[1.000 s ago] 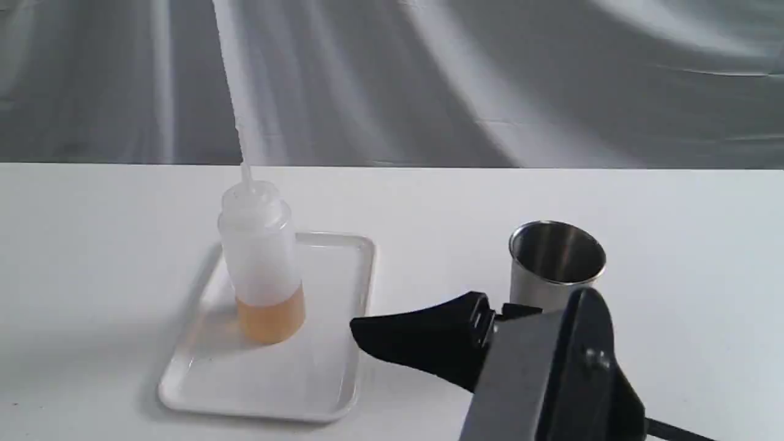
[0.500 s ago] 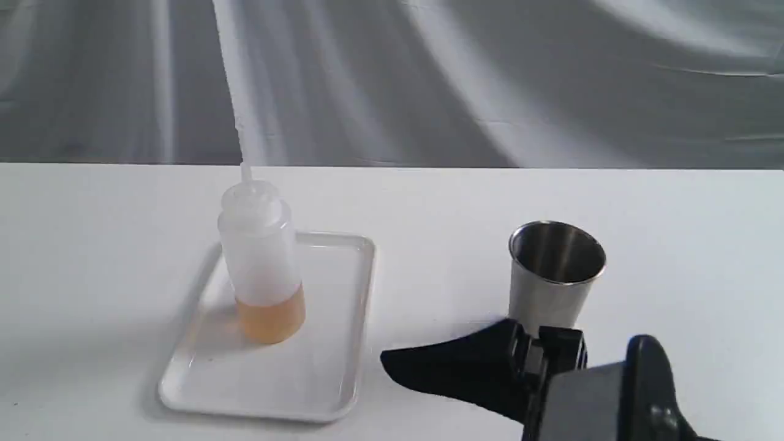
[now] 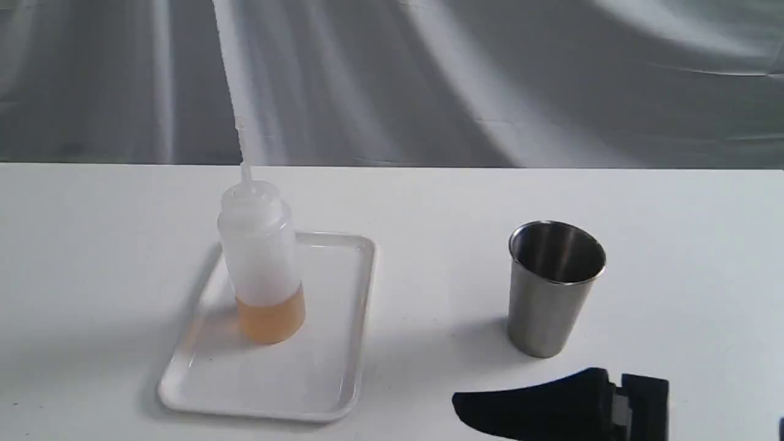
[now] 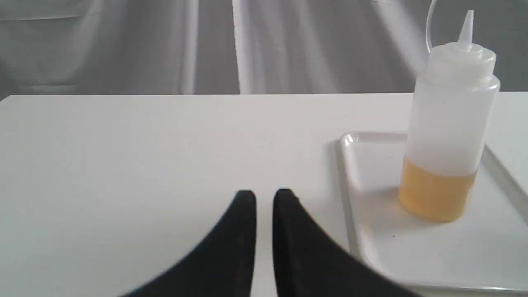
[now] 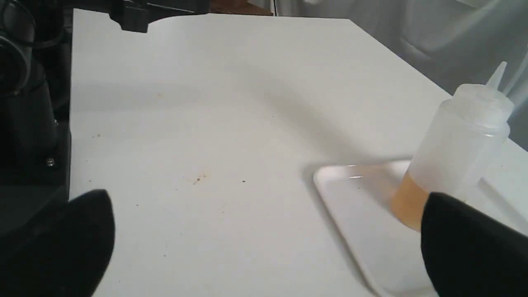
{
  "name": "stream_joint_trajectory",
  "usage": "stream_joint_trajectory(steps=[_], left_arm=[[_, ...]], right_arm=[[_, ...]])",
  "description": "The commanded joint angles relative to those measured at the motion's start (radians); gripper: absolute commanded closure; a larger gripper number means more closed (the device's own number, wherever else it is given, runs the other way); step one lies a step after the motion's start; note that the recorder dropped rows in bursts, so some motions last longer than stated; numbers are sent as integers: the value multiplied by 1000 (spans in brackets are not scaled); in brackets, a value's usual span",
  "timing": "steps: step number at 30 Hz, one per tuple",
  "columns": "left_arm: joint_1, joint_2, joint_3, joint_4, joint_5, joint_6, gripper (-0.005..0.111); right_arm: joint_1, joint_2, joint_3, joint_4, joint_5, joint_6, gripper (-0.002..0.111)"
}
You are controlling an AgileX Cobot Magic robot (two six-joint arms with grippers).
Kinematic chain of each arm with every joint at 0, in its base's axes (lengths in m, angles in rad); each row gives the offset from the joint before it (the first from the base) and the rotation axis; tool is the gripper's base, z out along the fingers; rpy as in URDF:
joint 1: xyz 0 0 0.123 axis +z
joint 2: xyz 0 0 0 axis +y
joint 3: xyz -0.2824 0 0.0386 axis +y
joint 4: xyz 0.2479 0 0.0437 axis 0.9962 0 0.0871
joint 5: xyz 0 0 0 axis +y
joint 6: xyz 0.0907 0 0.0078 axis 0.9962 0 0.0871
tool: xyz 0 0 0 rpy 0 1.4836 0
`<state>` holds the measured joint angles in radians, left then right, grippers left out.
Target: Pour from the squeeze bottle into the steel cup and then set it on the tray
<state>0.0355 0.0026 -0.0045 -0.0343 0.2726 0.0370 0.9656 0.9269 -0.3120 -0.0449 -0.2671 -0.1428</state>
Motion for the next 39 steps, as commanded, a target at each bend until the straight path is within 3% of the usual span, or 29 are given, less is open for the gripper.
stream_joint_trajectory(steps=[1, 5, 18, 32, 35, 39], left_arm=[[-5, -3, 4, 0, -7, -5, 98], [-5, -3, 4, 0, -7, -5, 98], [-5, -3, 4, 0, -7, -1, 98], [-5, -3, 4, 0, -7, -2, 98], [-5, -3, 4, 0, -7, -2, 98], [-5, -3, 4, 0, -7, -2, 98]], right_arm=[[2, -39, 47, -8, -19, -7, 3], [2, -64, 108, -8, -47, -13, 3], [2, -61, 312, 112, -376, -62, 3], [2, -61, 312, 138, -284, -73, 3], [2, -61, 312, 138, -266, -73, 7], [2, -61, 312, 134, -286, -73, 29]])
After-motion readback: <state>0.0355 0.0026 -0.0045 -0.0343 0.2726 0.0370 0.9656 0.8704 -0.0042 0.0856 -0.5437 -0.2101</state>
